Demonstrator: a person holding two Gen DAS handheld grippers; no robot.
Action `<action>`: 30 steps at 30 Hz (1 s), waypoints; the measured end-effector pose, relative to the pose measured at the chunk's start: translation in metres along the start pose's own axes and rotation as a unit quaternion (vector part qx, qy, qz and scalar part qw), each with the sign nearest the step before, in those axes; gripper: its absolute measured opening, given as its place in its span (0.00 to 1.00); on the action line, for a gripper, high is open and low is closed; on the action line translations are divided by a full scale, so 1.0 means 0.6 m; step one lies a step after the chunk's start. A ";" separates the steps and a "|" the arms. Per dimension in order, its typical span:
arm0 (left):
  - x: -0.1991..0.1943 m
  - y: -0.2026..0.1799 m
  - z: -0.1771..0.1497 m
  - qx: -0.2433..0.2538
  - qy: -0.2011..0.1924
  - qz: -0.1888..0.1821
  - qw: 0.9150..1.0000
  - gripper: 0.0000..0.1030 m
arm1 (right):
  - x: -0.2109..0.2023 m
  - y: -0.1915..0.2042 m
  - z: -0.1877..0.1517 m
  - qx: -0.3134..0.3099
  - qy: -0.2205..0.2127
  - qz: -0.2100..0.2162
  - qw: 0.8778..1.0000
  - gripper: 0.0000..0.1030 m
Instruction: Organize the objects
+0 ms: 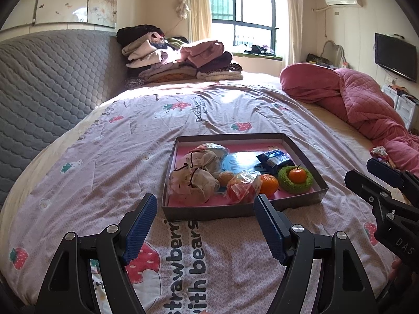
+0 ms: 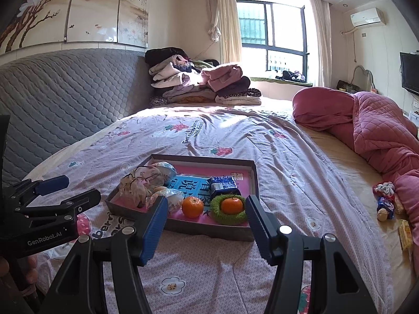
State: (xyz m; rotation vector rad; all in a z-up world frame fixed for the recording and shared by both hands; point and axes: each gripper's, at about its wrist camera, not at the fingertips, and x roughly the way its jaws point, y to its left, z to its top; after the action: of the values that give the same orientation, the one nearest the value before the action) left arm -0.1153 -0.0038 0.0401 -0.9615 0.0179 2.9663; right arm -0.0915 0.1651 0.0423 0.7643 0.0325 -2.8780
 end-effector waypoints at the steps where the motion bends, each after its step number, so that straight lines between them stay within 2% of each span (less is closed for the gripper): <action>1: 0.002 0.001 -0.002 -0.001 0.001 0.000 1.000 0.75 | 0.002 0.000 -0.002 0.000 0.001 0.001 1.000 0.59; 30: 0.051 0.004 -0.044 -0.003 0.032 0.008 0.999 0.75 | 0.047 0.009 -0.052 -0.007 0.038 -0.003 0.999 0.59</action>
State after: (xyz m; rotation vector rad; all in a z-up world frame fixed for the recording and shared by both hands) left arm -0.1248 -0.0063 0.0009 -1.0614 0.0182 2.9499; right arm -0.0994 0.1571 0.0016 0.8714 0.0648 -2.8498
